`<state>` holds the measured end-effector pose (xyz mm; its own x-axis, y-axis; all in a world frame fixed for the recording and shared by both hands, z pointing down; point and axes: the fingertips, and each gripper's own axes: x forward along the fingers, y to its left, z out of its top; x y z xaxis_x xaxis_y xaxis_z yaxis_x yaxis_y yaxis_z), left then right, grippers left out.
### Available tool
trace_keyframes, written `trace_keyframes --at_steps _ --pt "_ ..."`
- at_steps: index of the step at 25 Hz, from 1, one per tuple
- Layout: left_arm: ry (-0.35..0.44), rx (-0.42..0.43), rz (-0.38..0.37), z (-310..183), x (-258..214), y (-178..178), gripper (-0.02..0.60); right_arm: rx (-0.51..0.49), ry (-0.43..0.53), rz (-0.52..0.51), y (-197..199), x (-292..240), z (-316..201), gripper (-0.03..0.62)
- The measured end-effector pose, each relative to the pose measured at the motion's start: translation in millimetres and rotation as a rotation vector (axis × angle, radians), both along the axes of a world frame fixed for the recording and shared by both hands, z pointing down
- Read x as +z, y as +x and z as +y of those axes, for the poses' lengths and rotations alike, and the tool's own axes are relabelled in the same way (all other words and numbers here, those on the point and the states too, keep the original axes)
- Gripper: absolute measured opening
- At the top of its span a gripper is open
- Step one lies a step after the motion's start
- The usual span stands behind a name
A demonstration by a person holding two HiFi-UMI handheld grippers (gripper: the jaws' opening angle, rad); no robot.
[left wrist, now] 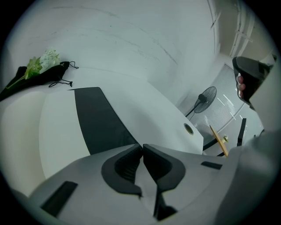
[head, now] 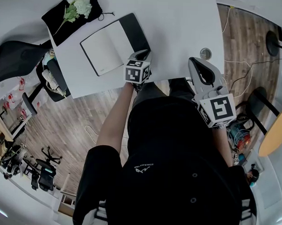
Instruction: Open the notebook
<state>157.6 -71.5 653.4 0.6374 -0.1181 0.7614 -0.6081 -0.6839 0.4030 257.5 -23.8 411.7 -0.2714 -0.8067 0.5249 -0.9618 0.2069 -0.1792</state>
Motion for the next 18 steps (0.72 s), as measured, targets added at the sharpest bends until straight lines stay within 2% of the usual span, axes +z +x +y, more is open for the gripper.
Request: trace_keyframes --at_steps 7,12,18 --pt "-0.03 -0.016 0.013 0.8 -0.3 1.3 0.032 0.003 0.002 0.003 -4.7 -0.5 2.2 0.005" --pt "-0.041 0.013 0.043 7.4 -5.8 7.9 0.124 -0.004 0.006 0.01 -9.6 -3.4 4.1 0.005" --pt "-0.054 0.03 0.07 14.0 -9.0 10.8 0.149 -0.01 0.006 0.015 -17.6 -3.1 8.7 0.005"
